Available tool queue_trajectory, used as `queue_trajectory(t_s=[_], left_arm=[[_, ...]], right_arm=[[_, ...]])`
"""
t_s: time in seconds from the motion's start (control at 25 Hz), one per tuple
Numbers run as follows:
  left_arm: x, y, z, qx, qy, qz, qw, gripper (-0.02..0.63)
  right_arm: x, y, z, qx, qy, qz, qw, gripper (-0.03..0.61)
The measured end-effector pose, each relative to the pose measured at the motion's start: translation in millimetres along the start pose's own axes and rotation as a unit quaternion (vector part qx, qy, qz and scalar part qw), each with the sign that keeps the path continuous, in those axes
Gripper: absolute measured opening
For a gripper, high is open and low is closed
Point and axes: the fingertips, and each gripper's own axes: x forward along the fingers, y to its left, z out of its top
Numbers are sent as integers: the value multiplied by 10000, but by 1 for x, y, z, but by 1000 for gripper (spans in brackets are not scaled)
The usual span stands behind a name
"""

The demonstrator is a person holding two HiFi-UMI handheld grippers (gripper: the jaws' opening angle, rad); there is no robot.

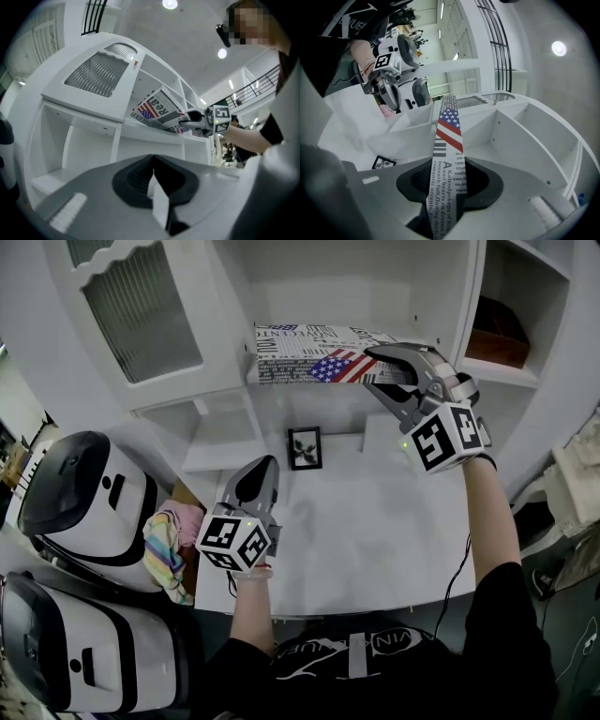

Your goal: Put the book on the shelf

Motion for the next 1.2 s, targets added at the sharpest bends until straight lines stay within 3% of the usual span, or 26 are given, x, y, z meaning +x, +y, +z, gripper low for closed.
queue_trajectory(t_s=[0.2,0.52,0.88,1.0,1.2], left_arm=[[-9,5,-2,-95,-20,-45,9999,0],[-8,3,-9,-134,96,-108,9998,0],[-13,6,-18,-206,220,-89,9995,0],[-15,5,-22,-216,274,-123,9993,0],[-17,0,-29,-256,359,-223,9988,0]], right_arm=[[12,16,0,-581,440,340,9968,160],[27,23,-19,-606,880,405,9934,162],[39,25,-36,-224,1010,297,9942,196],[35,24,-28,177,802,322,9961,291],[13,20,-4,614,437,119,9971,319]])
